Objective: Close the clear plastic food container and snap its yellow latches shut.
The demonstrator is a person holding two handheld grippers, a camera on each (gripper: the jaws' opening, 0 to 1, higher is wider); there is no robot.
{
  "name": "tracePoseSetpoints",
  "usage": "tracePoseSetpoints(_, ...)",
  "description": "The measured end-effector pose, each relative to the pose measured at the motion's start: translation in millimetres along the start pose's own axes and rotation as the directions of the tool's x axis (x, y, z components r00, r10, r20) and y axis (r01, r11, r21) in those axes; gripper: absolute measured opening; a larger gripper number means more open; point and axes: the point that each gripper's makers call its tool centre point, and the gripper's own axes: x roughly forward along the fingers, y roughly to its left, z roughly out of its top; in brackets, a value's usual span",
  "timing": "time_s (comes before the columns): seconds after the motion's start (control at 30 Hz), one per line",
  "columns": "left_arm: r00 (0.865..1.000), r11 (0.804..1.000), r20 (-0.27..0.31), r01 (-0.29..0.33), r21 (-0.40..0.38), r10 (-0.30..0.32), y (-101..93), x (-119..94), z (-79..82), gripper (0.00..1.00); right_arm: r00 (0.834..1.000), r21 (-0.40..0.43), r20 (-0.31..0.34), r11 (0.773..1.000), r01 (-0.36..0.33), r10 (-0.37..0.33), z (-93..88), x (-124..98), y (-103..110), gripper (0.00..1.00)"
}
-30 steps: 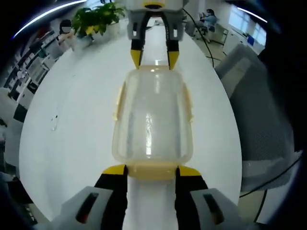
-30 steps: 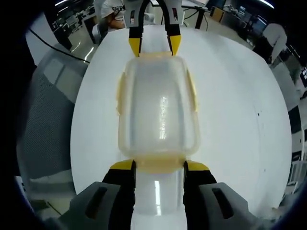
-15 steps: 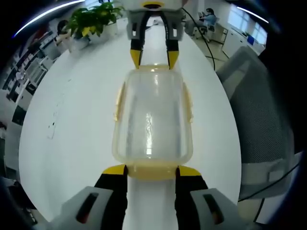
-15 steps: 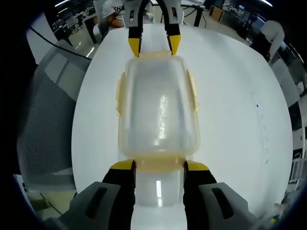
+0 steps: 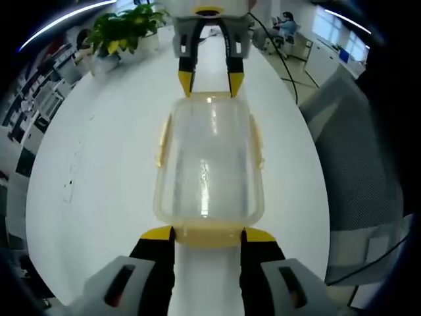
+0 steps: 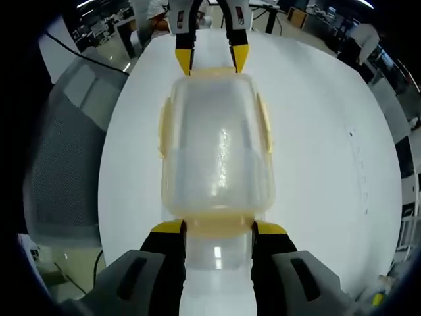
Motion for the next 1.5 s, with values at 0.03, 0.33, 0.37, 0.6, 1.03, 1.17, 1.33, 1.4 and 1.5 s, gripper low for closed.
tracePoseSetpoints(0.03,1.000,1.000,0.000,0.000,0.000,0.000,-0.5,1,1.2,0.32,1.000,0.001,0.001,1.000,0.000,0.000,-1.2,-1,0,0.35)
tracePoseSetpoints(0.33,1.000,1.000,-0.004,0.004,0.002,-0.004,-0.5,8,13.2,0.32,1.000,0.001,0.007,1.000,0.000,0.000,-14.0,-6,-1,0.35)
tracePoseSetpoints(0.37,1.000,1.000,-0.002,0.003,0.002,-0.003,0.2,10,15.4,0.32,1.000,0.002,0.006,1.000,-0.001,0.000,-16.7,-6,-1,0.35)
tracePoseSetpoints(0.6,1.000,1.000,0.000,0.002,-0.002,-0.002,-1.2,16,25.1,0.32,1.000,0.003,0.005,1.000,0.002,-0.002,-27.3,-11,-2,0.35)
tracePoseSetpoints(1.03,1.000,1.000,0.007,0.010,-0.011,-0.010,-5.8,25,42.3,0.32,1.000,0.000,0.000,1.000,-0.008,0.008,-45.9,-16,-1,0.35)
tracePoseSetpoints(1.17,1.000,1.000,0.008,0.010,-0.008,-0.010,-5.9,27,46.5,0.32,1.000,-0.001,-0.003,1.000,-0.008,0.008,-50.3,-17,-1,0.35)
tracePoseSetpoints(1.33,1.000,1.000,0.011,0.012,-0.010,-0.012,-6.1,30,53.5,0.32,1.000,0.001,-0.008,1.000,-0.008,0.008,-57.5,-20,-1,0.35)
tracePoseSetpoints(1.4,1.000,1.000,0.014,0.015,-0.011,-0.015,-7.1,31,56.5,0.32,1.000,0.003,-0.012,1.000,-0.011,0.011,-60.7,-21,0,0.35)
tracePoseSetpoints(1.5,1.000,1.000,0.020,0.019,-0.012,-0.019,-7.9,34,61.1,0.32,1.000,0.000,-0.019,1.000,-0.012,0.012,-65.6,-23,0,0.35)
